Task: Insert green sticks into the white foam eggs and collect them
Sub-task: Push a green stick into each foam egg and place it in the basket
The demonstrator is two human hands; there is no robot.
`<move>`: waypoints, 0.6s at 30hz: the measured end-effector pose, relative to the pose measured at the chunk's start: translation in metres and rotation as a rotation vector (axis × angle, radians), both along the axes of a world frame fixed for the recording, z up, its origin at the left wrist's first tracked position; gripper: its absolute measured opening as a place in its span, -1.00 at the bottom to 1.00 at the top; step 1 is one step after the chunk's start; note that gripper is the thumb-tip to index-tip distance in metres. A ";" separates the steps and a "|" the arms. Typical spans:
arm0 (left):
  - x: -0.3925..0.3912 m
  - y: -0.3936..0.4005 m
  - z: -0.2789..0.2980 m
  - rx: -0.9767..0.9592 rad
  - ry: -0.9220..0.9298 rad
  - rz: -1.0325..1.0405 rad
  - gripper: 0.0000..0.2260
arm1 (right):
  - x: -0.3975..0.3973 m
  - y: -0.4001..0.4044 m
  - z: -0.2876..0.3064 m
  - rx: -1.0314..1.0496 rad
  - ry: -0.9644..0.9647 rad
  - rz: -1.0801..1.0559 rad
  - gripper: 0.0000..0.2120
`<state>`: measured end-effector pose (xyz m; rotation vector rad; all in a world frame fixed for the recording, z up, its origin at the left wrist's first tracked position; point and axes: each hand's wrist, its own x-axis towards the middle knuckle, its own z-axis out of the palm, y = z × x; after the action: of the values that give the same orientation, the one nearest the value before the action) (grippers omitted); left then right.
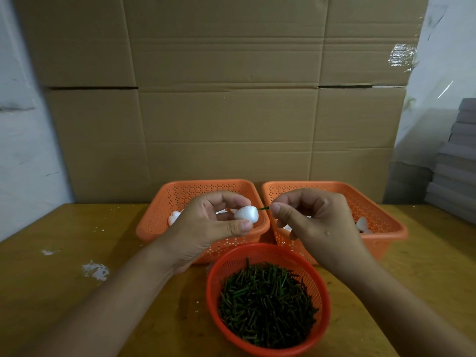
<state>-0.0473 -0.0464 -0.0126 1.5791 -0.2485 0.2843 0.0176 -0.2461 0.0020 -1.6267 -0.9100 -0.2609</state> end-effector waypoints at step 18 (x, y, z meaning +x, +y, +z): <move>-0.003 -0.004 0.002 -0.010 0.018 -0.011 -0.73 | 0.000 0.004 -0.005 -0.004 0.020 0.023 -0.88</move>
<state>-0.0498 -0.0501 -0.0104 1.5694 -0.2421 0.2623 0.0173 -0.2423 -0.0033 -1.6190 -0.9145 -0.2264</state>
